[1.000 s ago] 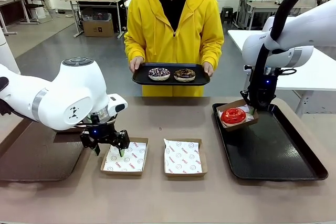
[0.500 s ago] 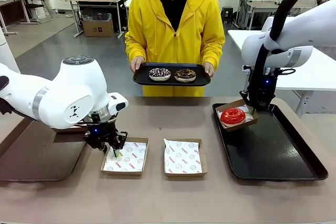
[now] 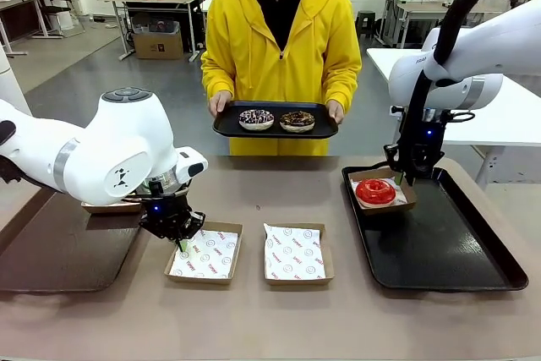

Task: Individually package the donuts and arrange them on the tray.
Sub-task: Place the picked Paper togo box on the Handle tray while simultaneously picking up another Paper togo box from the table with the other hand.

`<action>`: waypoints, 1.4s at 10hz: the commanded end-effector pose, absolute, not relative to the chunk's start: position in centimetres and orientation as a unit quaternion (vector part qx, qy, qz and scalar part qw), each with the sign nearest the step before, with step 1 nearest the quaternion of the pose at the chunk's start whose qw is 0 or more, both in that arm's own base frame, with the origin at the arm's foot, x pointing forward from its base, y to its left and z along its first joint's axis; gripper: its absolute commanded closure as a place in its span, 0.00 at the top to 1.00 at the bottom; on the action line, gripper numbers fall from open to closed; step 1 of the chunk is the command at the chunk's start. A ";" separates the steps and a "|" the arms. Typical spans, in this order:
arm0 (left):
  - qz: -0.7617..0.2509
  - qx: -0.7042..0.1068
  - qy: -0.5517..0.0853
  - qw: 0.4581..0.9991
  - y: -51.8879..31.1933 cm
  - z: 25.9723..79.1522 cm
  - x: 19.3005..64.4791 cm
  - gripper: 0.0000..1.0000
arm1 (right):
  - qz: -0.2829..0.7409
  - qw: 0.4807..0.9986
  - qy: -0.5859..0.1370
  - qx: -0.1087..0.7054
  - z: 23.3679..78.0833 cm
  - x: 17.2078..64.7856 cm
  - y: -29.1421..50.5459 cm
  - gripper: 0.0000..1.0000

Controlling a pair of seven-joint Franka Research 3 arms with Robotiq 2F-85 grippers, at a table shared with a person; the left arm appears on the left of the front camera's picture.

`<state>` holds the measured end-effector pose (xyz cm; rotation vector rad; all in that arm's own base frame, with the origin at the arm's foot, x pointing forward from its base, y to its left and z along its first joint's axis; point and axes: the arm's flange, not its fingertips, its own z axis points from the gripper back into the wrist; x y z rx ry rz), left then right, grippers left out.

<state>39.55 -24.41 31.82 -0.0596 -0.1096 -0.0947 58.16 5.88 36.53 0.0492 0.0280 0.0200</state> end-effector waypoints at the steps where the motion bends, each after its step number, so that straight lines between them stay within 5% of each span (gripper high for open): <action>1: -0.031 -0.026 -0.053 0.998 -25.2 31.9 39.2 0.00 | 0.019 0.999 0.018 0.043 36.6 58.7 5.8 1.00; 9: -0.025 -0.026 -0.046 0.998 -25.2 32.8 39.4 0.00 | 0.014 0.998 0.002 0.057 38.2 57.4 4.9 1.00; 14: -0.015 -0.036 -0.069 0.997 -25.8 42.1 40.4 0.00 | 0.035 0.972 -0.070 0.222 46.6 45.7 -4.0 1.00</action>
